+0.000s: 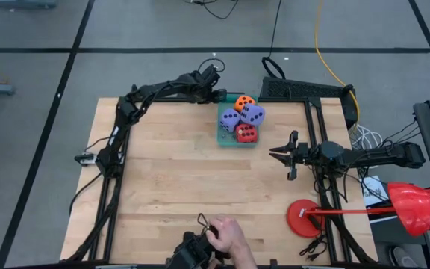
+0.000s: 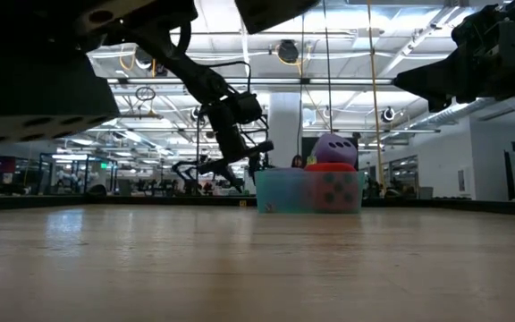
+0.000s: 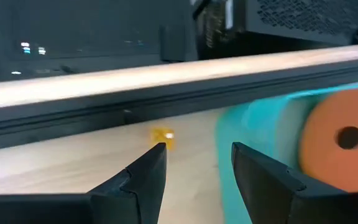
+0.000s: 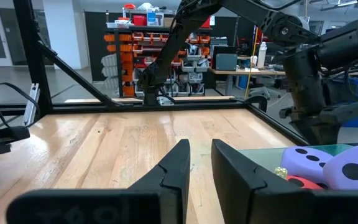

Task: Pick & Place Dice
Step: Adjust the green bin on the table

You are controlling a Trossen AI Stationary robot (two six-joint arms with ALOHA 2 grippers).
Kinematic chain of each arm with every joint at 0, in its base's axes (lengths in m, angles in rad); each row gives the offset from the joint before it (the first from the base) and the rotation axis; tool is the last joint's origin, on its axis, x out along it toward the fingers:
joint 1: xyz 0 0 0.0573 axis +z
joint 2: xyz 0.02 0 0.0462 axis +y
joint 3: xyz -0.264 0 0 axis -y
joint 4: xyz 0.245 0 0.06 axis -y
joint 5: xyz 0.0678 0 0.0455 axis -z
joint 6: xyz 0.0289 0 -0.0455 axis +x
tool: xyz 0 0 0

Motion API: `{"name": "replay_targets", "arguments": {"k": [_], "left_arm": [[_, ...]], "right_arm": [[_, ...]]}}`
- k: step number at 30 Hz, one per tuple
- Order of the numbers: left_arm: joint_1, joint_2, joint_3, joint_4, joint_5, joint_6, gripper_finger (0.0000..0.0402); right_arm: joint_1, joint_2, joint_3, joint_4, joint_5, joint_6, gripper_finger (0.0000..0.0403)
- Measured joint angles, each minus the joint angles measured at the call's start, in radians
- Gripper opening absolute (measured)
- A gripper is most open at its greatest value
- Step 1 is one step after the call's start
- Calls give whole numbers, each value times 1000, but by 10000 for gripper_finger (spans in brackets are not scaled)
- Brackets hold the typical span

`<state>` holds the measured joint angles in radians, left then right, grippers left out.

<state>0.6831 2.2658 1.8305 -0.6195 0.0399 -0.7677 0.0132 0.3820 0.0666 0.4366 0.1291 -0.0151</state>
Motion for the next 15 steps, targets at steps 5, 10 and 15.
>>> {"name": "replay_targets", "arguments": {"k": [5, 10, 15], "left_arm": [[2, 0, 0, 1, 42, -23, 191], [2, 0, 0, 0, 98, -27, 191], [2, 0, 0, -32, 103, -55, 191]], "right_arm": [[0, 0, 0, 0, 0, 0, 59], [0, 0, 0, 0, 0, 0, 59], [0, 0, 0, 0, 0, 0, 59]]}}
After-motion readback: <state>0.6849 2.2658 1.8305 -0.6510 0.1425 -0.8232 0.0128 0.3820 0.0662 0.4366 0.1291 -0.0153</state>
